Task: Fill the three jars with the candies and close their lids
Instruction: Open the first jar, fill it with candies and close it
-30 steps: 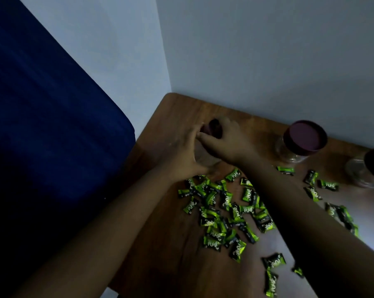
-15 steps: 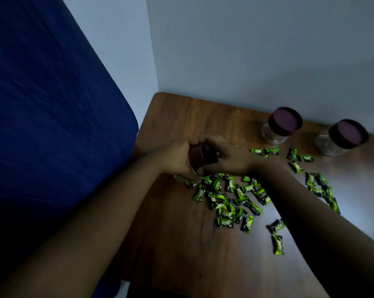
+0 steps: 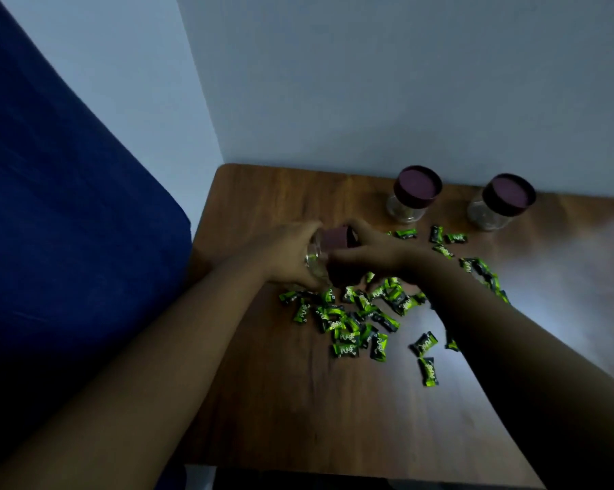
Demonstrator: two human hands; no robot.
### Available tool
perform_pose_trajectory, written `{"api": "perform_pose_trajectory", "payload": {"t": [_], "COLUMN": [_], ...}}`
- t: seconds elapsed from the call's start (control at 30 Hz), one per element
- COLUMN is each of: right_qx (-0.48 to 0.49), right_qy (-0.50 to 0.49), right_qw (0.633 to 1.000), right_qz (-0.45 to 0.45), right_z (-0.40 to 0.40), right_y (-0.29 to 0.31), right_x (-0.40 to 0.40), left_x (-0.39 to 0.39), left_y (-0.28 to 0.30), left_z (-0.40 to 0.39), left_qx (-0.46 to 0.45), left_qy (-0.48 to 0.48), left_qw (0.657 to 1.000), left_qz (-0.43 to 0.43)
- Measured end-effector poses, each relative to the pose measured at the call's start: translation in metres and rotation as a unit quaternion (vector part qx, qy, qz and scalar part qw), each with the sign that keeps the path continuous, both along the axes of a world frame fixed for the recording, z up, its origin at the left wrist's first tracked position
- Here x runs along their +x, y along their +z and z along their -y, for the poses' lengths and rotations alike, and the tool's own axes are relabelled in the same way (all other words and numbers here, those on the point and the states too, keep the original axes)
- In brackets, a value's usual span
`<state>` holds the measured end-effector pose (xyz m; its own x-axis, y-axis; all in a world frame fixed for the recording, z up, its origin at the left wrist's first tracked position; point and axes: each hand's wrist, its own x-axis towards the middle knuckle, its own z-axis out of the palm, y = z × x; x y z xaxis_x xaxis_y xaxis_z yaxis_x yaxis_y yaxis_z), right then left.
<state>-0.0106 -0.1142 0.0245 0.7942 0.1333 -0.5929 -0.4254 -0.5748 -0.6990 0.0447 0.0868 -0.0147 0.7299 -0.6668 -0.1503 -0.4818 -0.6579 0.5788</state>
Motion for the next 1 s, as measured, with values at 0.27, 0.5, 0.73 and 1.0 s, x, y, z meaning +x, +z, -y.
{"api": "perform_pose_trajectory", "payload": {"t": [0.27,0.5,0.73,1.0], "right_qx": [-0.223,-0.371,-0.315,-0.395], "right_qy": [-0.044,-0.265,-0.363,-0.210], "right_qw": [0.965,0.871,0.868,0.842], "right_qz": [0.130,0.182,0.123,0.301], "right_z": [0.112,0.204,0.294,0.299], "right_y": [-0.029,-0.078,-0.104,-0.112], "right_x": [-0.071,-0.133,-0.174,-0.159], "left_x": [-0.043,-0.094,-0.118,-0.121], "left_y": [-0.013,-0.038,-0.049,-0.058], "left_z": [0.048,0.107,0.187,0.240], "left_qx": [-0.067,-0.106,-0.166,-0.194], "left_qy": [0.057,0.090,0.110,0.136], "left_qw": [0.996,0.990,0.975,0.964], "left_qz": [-0.008,-0.025,-0.100,-0.118]}}
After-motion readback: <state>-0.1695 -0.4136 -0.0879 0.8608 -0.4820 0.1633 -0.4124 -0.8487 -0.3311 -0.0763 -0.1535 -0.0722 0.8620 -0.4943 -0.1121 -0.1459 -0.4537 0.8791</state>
